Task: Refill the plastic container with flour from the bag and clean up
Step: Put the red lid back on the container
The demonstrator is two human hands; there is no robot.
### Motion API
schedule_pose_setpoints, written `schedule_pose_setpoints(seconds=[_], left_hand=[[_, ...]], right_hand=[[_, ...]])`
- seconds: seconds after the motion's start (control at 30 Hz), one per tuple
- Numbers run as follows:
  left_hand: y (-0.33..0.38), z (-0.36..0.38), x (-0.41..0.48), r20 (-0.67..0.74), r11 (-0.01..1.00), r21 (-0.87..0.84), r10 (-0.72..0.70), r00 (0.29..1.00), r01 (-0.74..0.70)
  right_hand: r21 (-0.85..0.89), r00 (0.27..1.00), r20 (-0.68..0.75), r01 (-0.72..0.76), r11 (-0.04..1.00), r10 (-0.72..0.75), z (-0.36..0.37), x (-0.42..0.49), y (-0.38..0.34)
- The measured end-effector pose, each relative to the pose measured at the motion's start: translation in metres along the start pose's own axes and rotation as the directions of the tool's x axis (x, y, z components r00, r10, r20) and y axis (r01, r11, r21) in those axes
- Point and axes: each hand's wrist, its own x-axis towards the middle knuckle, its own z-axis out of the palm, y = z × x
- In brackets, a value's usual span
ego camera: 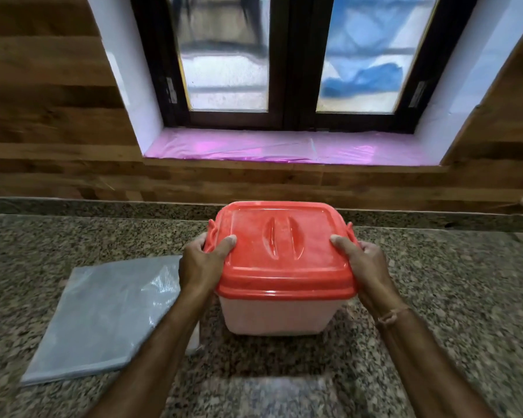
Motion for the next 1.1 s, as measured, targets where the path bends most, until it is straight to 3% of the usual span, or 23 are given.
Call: schedule_pose_setpoints(seconds=[0.4,0.63,0.8,0.93,1.03,1.1], left_hand=[[0.039,0.069,0.124,0.024,0.996,0.071,0.046,0.999,-0.047],[0.024,0.078,0.153,0.037,0.996,0.071,0.049,0.998,-0.051],[0.026,0.077,0.154,0.04,0.982,0.172,0.069,0.997,-0.075],[0.007,0.058,0.134,0.119,0.991,0.096,0.082,0.99,-0.093],[-0.055,0.014,0.108,0.131,0.953,0.298,0.016,0.991,-0.055],[-0.111,-0.03,0.095,0.051,0.876,0.483,-0.037,0.998,0.008]], right_hand=[[-0.089,0.999,-0.022,0.029,0.996,-0.031,0.039,0.157,-0.03],[-0.045,0.997,-0.061,0.035,0.998,-0.038,0.049,0.172,-0.015],[-0.021,0.996,-0.077,0.044,0.999,-0.045,0.052,0.168,-0.018],[0.036,0.977,-0.211,0.046,0.998,-0.038,0.056,0.148,-0.005],[0.128,0.942,-0.334,0.005,0.992,0.038,0.072,0.096,0.04],[0.035,0.959,-0.281,-0.038,0.999,0.047,0.097,0.051,0.087]])
